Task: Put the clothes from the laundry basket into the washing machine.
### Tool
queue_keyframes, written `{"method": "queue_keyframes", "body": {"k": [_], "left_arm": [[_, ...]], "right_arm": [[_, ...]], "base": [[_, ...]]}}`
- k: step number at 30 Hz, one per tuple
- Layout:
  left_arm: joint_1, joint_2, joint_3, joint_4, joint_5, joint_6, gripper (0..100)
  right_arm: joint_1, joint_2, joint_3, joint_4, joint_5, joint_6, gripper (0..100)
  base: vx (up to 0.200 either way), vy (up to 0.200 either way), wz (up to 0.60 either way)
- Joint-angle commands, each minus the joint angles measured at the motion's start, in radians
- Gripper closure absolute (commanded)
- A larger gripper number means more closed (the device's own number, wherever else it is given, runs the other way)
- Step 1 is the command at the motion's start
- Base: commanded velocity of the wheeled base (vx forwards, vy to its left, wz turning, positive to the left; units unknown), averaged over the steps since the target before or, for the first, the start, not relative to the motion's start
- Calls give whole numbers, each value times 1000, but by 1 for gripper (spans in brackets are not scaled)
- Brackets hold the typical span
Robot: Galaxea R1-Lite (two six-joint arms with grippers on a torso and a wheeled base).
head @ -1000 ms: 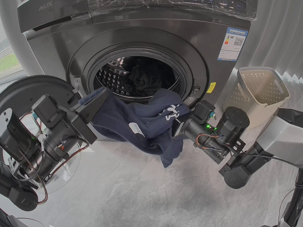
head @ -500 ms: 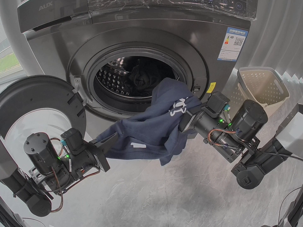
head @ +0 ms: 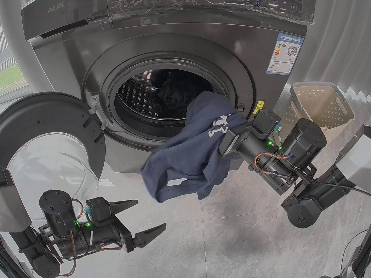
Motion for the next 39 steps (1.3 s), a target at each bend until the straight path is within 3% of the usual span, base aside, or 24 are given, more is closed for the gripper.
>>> {"method": "queue_keyframes", "body": {"k": [1, 6, 13, 23, 39], "left_arm": [[-26, 11, 48, -1, -21, 11, 0], [-63, -32, 12, -4, -39, 22, 0], [-77, -84, -182, -1, -38, 9, 0], [-107, 145, -364, -2, -27, 9, 0], [-121, 266, -525, 1, -19, 9, 0]], "right_arm": [[6, 24, -9, -1, -11, 0, 100], [14, 44, -14, -2, -12, 0, 100], [35, 53, -13, 9, -22, -2, 100], [55, 50, -13, 12, -23, -3, 100], [80, 39, 4, 7, -25, 0, 100]], "base": [[0, 0, 0], [0, 0, 0], [0, 0, 0], [0, 0, 0], [0, 0, 0]]}}
